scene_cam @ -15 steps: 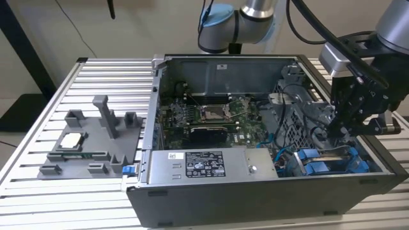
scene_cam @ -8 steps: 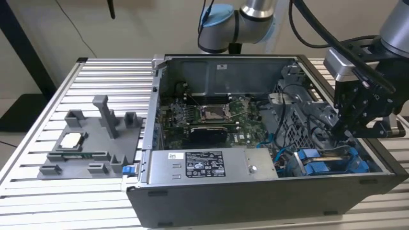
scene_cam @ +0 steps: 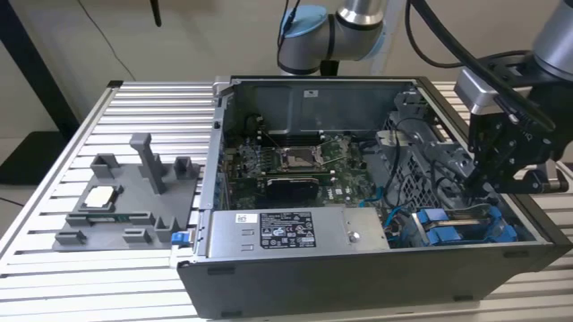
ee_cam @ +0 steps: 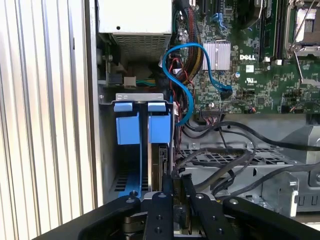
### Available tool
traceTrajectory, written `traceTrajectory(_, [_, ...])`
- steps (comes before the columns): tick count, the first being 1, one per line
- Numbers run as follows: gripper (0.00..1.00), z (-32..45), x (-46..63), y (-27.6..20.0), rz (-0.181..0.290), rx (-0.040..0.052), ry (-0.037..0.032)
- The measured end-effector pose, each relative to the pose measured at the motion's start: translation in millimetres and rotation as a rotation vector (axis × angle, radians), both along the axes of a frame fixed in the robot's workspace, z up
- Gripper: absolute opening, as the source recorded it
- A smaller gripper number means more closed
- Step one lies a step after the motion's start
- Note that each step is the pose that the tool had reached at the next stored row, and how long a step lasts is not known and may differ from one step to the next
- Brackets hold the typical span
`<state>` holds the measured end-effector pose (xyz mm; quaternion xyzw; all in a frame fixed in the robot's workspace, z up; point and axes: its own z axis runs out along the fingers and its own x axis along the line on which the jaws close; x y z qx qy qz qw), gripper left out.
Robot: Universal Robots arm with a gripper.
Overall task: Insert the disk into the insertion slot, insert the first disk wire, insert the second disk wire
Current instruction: 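Insert the first disk wire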
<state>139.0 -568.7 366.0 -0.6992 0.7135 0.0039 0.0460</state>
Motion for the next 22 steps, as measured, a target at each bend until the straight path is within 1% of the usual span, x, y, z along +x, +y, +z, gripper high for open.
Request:
traceTrajectory(6, [0.19, -4.2, 8.1, 0.0, 0.000, -0.0021, 0.0130])
traceTrajectory(11, [0.19, -10.6, 13.3, -0.2, 0.000, -0.0020, 0.0209])
traceTrajectory(16, [0.19, -14.4, 17.6, -1.8, 0.000, -0.0020, 0.0321])
traceTrajectory(19, [0.19, -16.5, 18.4, -3.0, 0.000, -0.0019, 0.0350])
traceTrajectory(22, [0.19, -18.1, 18.5, -3.9, 0.000, -0.0020, 0.0352])
